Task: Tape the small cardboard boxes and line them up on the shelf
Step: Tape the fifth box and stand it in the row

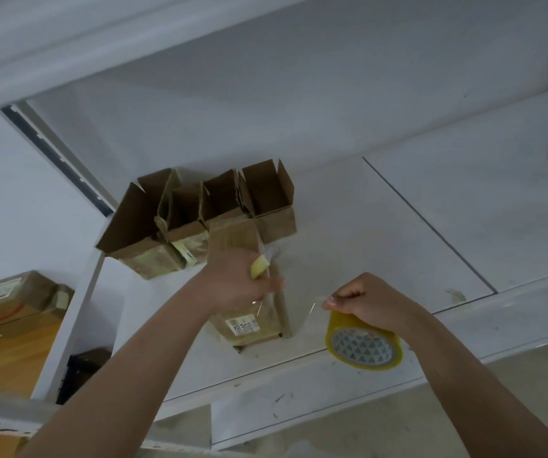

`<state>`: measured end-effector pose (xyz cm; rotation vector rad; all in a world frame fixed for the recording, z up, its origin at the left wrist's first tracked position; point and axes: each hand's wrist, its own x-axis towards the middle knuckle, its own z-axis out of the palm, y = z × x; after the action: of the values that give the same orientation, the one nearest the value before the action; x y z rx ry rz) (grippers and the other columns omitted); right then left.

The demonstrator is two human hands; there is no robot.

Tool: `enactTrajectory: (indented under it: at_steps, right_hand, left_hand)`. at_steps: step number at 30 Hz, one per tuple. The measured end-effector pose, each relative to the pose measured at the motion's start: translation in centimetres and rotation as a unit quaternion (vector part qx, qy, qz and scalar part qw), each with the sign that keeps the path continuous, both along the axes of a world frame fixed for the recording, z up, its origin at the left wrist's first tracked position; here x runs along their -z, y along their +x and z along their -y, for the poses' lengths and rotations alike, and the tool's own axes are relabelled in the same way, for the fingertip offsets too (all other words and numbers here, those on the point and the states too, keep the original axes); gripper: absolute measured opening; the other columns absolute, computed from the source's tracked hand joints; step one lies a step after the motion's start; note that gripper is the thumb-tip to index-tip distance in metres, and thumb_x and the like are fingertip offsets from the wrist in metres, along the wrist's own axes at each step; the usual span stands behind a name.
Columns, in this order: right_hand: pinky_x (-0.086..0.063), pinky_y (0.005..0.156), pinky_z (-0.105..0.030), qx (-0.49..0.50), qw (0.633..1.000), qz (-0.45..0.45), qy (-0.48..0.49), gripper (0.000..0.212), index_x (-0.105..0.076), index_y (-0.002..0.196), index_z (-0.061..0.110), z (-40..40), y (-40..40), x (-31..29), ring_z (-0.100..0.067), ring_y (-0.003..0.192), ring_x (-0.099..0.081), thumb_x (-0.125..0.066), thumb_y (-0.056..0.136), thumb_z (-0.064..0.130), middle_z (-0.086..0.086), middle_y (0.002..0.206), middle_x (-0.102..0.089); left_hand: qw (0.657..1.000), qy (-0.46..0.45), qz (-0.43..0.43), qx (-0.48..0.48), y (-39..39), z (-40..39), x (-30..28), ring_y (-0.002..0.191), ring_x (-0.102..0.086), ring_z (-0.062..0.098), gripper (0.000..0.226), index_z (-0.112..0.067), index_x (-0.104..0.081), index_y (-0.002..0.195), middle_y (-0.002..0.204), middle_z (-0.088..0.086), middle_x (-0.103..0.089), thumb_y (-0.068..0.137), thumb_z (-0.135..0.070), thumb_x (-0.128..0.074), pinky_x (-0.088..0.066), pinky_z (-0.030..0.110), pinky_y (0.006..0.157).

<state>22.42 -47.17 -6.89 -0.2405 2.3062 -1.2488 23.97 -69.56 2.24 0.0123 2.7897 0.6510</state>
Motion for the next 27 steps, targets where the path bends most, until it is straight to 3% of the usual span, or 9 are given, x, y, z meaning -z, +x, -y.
enactTrajectory:
  at_steps: [3, 6, 13, 15, 17, 20, 22, 24, 27]
  right_hand:
    - [-0.051, 0.096, -0.043, 0.015, 1.0, 0.006, 0.013, 0.013, -0.077, 0.081, 0.045, -0.7, -0.3, 0.3, -0.01, 0.09, -0.069, -0.066, 0.088, 0.045, 0.014, 0.09, -0.075]
    - [-0.051, 0.095, -0.043, 0.028, 0.999, -0.002, 0.015, 0.015, -0.076, 0.079, 0.048, -1.1, -0.5, 0.2, -0.008, 0.089, -0.068, -0.065, 0.089, 0.045, 0.019, 0.087, -0.074]
    - [-0.052, 0.094, -0.047, 0.058, 0.995, -0.051, -0.06, 0.017, -0.076, 0.079, 0.049, -1.1, -0.4, -1.3, -0.014, 0.089, -0.07, -0.064, 0.089, 0.045, 0.007, 0.087, -0.075]
    - [-0.051, 0.096, -0.046, 0.065, 0.991, -0.067, -0.097, 0.015, -0.076, 0.083, 0.048, -1.2, -0.2, -2.2, -0.01, 0.091, -0.069, -0.063, 0.089, 0.044, 0.011, 0.09, -0.075]
    - [-0.05, 0.098, -0.044, 0.067, 0.987, -0.081, -0.123, 0.018, -0.075, 0.082, 0.048, -1.1, -0.1, -3.0, -0.002, 0.092, -0.068, -0.062, 0.091, 0.039, 0.02, 0.091, -0.074]
    - [-0.05, 0.099, -0.044, 0.072, 0.982, -0.097, -0.142, 0.021, -0.075, 0.08, 0.049, -0.3, 0.0, -4.0, -0.002, 0.096, -0.067, -0.063, 0.091, 0.036, 0.022, 0.093, -0.074]
    - [-0.05, 0.098, -0.045, 0.067, 0.982, -0.112, -0.136, 0.021, -0.074, 0.081, 0.052, 0.4, 0.0, -4.7, -0.006, 0.096, -0.067, -0.062, 0.092, 0.038, 0.021, 0.092, -0.074]
    - [-0.052, 0.094, -0.046, 0.068, 0.981, -0.129, -0.13, 0.016, -0.073, 0.083, 0.053, 0.9, -0.1, -4.9, -0.007, 0.092, -0.068, -0.058, 0.089, 0.052, 0.02, 0.09, -0.074]
    - [-0.054, 0.084, -0.038, 0.122, 0.968, -0.188, -0.113, 0.054, -0.076, 0.089, 0.041, 1.8, -0.1, -4.6, -0.011, 0.087, -0.069, -0.043, 0.072, 0.08, 0.012, 0.087, -0.074]
  left_hand:
    - [0.99, -0.125, -0.069, -0.005, 0.3, -0.7, 1.2, 0.069, -0.057, 0.01, 0.031, -0.024, -0.052, 0.068, 0.069, -0.007, -0.056, 0.081, -0.043, -0.072, -0.045, 0.028, 0.061]
    - [0.977, -0.197, -0.078, 0.001, 0.3, -1.5, 1.2, 0.082, -0.058, 0.018, 0.027, -0.026, -0.044, 0.069, 0.076, -0.008, -0.05, 0.085, -0.036, -0.065, -0.046, 0.03, 0.067]
    - [0.957, -0.282, -0.062, 0.03, 0.0, -2.5, 1.1, 0.087, -0.061, 0.018, 0.01, -0.02, -0.057, 0.088, 0.09, -0.002, -0.059, 0.088, -0.028, -0.061, -0.046, 0.028, 0.066]
    - [0.981, -0.189, -0.049, 0.005, 0.0, -1.8, 1.0, 0.082, -0.062, 0.014, 0.019, -0.02, -0.058, 0.085, 0.086, -0.005, -0.061, 0.087, -0.037, -0.067, -0.048, 0.027, 0.066]
    - [0.997, 0.025, -0.051, -0.047, 0.2, -1.1, 0.5, 0.064, -0.062, 0.005, 0.026, -0.025, -0.061, 0.077, 0.067, -0.014, -0.062, 0.082, -0.049, -0.072, -0.051, 0.023, 0.059]
    - [0.957, 0.252, -0.106, -0.093, 1.3, -1.5, -0.5, 0.045, -0.053, -0.002, 0.033, -0.04, -0.064, 0.068, 0.048, -0.019, -0.054, 0.07, -0.073, -0.062, -0.039, 0.014, 0.047]
    - [0.947, 0.282, -0.107, -0.106, 1.7, -2.5, -0.2, 0.047, -0.056, -0.004, 0.041, -0.038, -0.068, 0.075, 0.051, -0.019, -0.058, 0.063, -0.077, -0.063, -0.038, 0.01, 0.045]
    - [0.944, 0.28, -0.113, -0.133, 1.8, -3.1, 0.2, 0.046, -0.054, -0.004, 0.029, -0.031, -0.069, 0.067, 0.049, -0.018, -0.058, 0.072, -0.059, -0.075, -0.037, 0.008, 0.043]
    - [0.915, 0.339, -0.133, -0.171, 2.1, -3.1, 1.0, 0.039, -0.047, -0.003, 0.033, -0.026, -0.064, 0.052, 0.043, -0.014, -0.053, 0.082, -0.03, -0.078, -0.034, 0.01, 0.042]
